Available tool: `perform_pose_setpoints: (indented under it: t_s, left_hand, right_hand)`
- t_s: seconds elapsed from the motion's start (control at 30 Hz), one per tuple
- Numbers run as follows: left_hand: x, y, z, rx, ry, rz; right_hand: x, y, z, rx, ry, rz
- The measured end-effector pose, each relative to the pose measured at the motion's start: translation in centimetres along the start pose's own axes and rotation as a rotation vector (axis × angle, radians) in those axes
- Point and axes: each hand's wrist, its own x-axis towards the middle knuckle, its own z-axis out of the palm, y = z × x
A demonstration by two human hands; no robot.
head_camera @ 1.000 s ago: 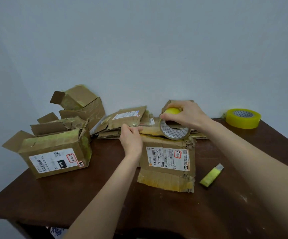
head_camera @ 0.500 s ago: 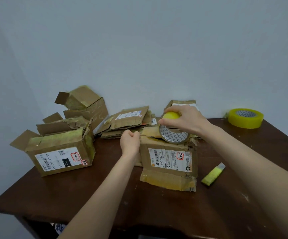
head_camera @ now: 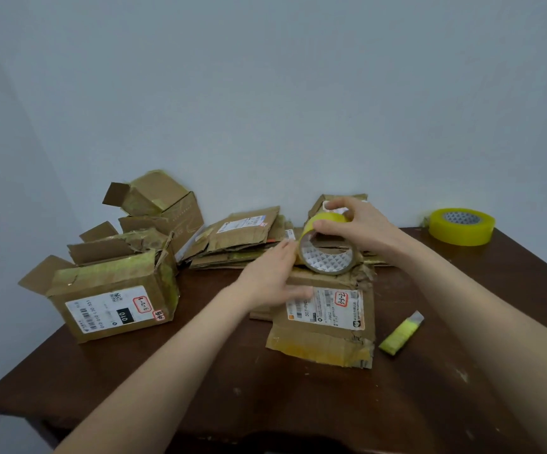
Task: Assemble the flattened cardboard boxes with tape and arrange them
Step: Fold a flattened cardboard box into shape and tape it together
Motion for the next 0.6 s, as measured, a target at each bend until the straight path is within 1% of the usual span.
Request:
perform_pose_setpoints:
  t_s: [0.07,0.1,0.2,0.3,0.37,0.5,0.6]
  left_hand:
    - [0.0,-1.0,1.4,0.066,0.071,0.074]
    - [0.1,-1.4,1.6,0.076,0.088,0.093]
    - [0.3,-1.8,1.6,0.133,0.067,0.11]
    - [0.2,-1.6,1.6,0.189,0.027,0.071]
    - [0.1,-1.6,1.5,0.217,0.008,0.05]
    - [-0.2,-1.2,1.1,0.224,-0.01,0.039]
    - [-0.4,-1.0,0.9,0.225,-0.015,0.045]
  right_hand:
    - [-0.5,0.7,-0.5,0.099,-0.038,0.042]
    - [-0.7,1.0,-0.6,0.125,-0.051,0.032]
    - [-0.7,0.9,-0.5,0.142,-0.034,-0.015]
    - [-0.3,0.4,-1.0,0.104,0.025,-0.019]
    - [-0.2,0.1,-1.4,0.078,0.023,-0.012]
    - [-0.2,-0.2,-2.6,-0.056,0.048,-0.012]
    - [-0.5,-0.4,-4.0,-0.192,-0.007,0.012]
